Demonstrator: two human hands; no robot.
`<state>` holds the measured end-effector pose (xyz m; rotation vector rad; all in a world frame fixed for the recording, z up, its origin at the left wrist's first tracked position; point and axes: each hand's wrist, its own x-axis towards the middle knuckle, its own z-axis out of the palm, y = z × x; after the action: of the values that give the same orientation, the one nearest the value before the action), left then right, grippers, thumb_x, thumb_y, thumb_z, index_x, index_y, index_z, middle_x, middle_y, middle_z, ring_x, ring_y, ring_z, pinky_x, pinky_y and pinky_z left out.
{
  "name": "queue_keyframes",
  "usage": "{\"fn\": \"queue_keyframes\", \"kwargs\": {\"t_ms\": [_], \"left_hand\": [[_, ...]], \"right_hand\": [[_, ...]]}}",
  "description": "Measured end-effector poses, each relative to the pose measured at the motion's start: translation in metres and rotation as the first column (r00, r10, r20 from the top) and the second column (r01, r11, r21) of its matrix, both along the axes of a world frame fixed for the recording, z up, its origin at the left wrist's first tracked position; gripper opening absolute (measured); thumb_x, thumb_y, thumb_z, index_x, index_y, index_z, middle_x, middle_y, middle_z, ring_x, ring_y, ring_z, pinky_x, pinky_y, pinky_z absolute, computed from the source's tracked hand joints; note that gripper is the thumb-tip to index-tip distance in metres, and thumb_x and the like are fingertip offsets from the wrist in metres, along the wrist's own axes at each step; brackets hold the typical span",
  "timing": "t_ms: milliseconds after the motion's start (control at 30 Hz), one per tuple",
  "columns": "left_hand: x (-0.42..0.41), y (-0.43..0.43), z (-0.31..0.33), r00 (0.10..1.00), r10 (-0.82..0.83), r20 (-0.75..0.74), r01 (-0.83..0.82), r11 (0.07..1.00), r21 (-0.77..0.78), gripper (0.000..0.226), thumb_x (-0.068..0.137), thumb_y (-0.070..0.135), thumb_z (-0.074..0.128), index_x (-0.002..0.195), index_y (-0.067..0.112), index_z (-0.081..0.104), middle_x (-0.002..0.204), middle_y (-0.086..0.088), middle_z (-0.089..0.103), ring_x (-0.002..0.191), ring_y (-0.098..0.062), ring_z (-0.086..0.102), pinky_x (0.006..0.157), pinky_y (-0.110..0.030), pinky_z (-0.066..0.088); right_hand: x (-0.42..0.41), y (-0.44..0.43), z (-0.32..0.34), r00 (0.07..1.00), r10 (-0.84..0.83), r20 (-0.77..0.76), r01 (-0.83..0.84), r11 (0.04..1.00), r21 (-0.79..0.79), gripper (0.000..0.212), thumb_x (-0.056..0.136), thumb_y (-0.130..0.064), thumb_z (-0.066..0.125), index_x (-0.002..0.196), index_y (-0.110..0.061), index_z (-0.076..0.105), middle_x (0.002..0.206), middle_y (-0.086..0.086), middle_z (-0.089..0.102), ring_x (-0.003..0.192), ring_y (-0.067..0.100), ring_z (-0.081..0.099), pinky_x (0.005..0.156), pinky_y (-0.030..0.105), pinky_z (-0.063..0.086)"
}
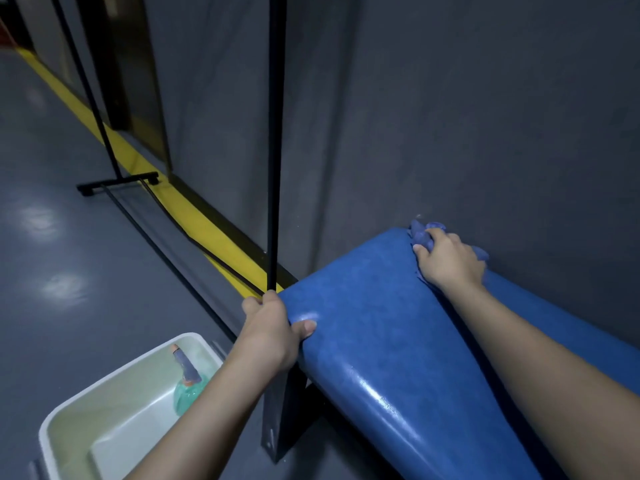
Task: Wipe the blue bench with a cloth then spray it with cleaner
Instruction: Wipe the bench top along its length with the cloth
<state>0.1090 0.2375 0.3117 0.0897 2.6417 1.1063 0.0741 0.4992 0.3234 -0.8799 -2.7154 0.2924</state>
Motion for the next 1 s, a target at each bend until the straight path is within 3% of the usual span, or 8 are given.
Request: {"fn": "queue_keyframes", "kwargs": {"t_ms": [200,400,533,633,700,800,867,1000], "left_hand": [[0.007,0.003,-0.012,0.996,0.084,-0.03,-0.08,0.989,0.124,0.062,0.094,0.027,0.053,0.146,0.008,0.025,0.148,-0.006,0.02,0.122,-0.029,0.049,0.095,-0.029,0.037],[0.007,0.003,-0.011,0.993,0.112,-0.048,-0.106,0.989,0.106,0.051,0.089,0.027,0.062,0.13,0.003,0.045,0.137,-0.012,0.039,0.116,-0.03,0.051,0.087,-0.029,0.039],[0.005,0.002,-0.014,0.989,0.128,-0.079,-0.117,0.985,0.127,0.042,0.086,0.026,0.064,0.118,0.002,0.052,0.13,-0.015,0.047,0.111,-0.03,0.052,0.072,-0.024,0.03],[0.003,-0.003,-0.018,0.989,0.124,-0.079,-0.102,0.967,0.235,0.036,0.084,0.025,0.066,0.115,0.007,0.057,0.123,-0.014,0.057,0.107,-0.031,0.056,0.072,-0.026,0.035],[0.003,-0.007,-0.02,0.993,0.113,-0.013,-0.101,0.924,0.368,0.036,0.085,0.02,0.066,0.119,0.009,0.058,0.117,-0.02,0.062,0.096,-0.035,0.061,0.068,-0.033,0.043],[-0.001,-0.019,-0.02,0.985,0.078,0.157,-0.154,0.814,0.561,0.047,0.091,0.009,0.058,0.136,0.013,0.05,0.105,-0.024,0.064,0.063,-0.017,0.049,0.058,-0.027,0.04],[-0.005,-0.03,-0.022,0.967,0.073,0.246,-0.218,0.739,0.637,0.047,0.094,0.005,0.051,0.14,0.016,0.046,0.097,-0.013,0.059,0.069,-0.015,0.047,0.06,-0.024,0.038],[0.0,-0.036,-0.035,0.928,0.103,0.358,-0.354,0.549,0.758,0.038,0.099,0.01,0.039,0.13,0.02,0.057,0.113,-0.001,0.062,0.1,-0.013,0.055,0.075,-0.031,0.044]], "right_hand": [[-0.051,-0.023,0.016,0.986,0.159,0.054,-0.154,0.984,-0.086,0.035,0.088,-0.043,0.047,0.121,-0.037,0.055,0.129,0.001,0.059,0.121,0.03,0.05,0.1,0.044,0.039],[-0.043,-0.096,0.008,0.838,0.527,0.138,-0.531,0.847,-0.016,0.028,0.087,-0.05,0.046,0.101,-0.033,0.063,0.113,0.001,0.068,0.109,0.03,0.057,0.083,0.036,0.04],[-0.02,-0.12,0.005,0.79,0.609,0.068,-0.611,0.792,0.008,0.026,0.088,-0.047,0.046,0.1,-0.031,0.062,0.101,0.001,0.069,0.104,0.032,0.057,0.083,0.039,0.042],[-0.011,-0.132,0.004,0.772,0.632,0.062,-0.634,0.773,0.01,0.026,0.087,-0.051,0.047,0.1,-0.034,0.061,0.103,-0.001,0.069,0.104,0.031,0.057,0.084,0.04,0.042],[-0.008,-0.141,0.003,0.779,0.624,0.067,-0.626,0.779,0.024,0.027,0.086,-0.052,0.048,0.101,-0.034,0.06,0.105,-0.002,0.069,0.105,0.03,0.056,0.083,0.041,0.04],[-0.001,-0.153,0.001,0.809,0.585,0.063,-0.587,0.809,0.031,0.028,0.088,-0.051,0.048,0.105,-0.032,0.059,0.112,-0.001,0.065,0.109,0.029,0.052,0.081,0.042,0.034],[0.005,-0.165,-0.001,0.839,0.54,0.07,-0.543,0.839,0.032,0.027,0.091,-0.046,0.048,0.11,-0.029,0.056,0.119,0.001,0.059,0.115,0.03,0.048,0.087,0.049,0.033],[0.025,-0.198,-0.009,0.928,0.359,0.1,-0.364,0.931,0.031,0.027,0.096,-0.025,0.044,0.123,-0.026,0.043,0.131,0.007,0.044,0.128,0.035,0.032,0.097,0.07,0.026]]}}
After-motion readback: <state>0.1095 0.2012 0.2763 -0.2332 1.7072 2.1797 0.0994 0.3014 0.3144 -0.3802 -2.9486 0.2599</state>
